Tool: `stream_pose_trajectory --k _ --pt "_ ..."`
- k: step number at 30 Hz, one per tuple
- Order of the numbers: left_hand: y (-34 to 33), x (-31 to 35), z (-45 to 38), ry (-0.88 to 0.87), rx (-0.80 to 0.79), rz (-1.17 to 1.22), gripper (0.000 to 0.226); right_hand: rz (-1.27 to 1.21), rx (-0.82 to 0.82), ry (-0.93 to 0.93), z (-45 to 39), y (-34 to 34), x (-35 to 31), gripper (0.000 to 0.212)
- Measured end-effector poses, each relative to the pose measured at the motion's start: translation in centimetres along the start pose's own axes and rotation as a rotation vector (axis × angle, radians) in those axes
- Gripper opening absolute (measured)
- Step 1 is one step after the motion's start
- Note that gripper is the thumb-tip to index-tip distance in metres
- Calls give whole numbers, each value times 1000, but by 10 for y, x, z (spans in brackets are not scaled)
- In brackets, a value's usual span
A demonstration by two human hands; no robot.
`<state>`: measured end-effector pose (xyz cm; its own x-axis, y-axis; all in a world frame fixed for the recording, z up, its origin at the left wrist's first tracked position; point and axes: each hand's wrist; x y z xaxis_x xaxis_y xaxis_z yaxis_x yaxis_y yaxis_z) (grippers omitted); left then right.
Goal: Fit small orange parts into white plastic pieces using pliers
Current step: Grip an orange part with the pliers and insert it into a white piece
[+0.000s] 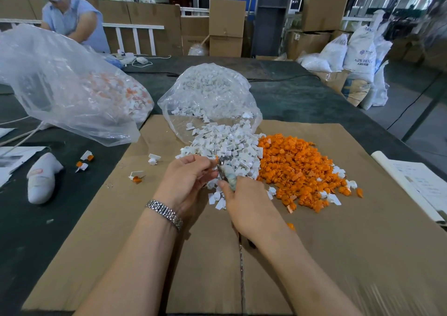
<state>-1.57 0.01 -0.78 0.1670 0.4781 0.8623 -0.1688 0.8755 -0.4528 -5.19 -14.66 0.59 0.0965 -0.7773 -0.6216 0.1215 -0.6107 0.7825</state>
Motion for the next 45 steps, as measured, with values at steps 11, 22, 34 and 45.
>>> stream_pose_trajectory --k 11,22,34,45 --pt "-2 2 9 -43 -6 72 5 -398 -214 -164 6 41 -7 61" --pt "-3 7 20 -131 35 -207 11 353 339 -291 -25 66 57 46" --pt "8 8 14 -234 280 -438 5 497 451 -281 -33 42 84 62" --pt "27 13 1 -431 701 -878 22 408 406 163 -25 34 75 11"
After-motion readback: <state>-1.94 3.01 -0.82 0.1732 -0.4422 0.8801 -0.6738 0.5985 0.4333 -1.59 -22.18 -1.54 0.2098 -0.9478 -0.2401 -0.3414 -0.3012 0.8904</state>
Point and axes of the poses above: each hand's wrist, its own z-axis away from the middle knuckle, its own y-axis out of the back of the hand, x = y × z, and after that the axes turned 1 degree about -x, right-handed
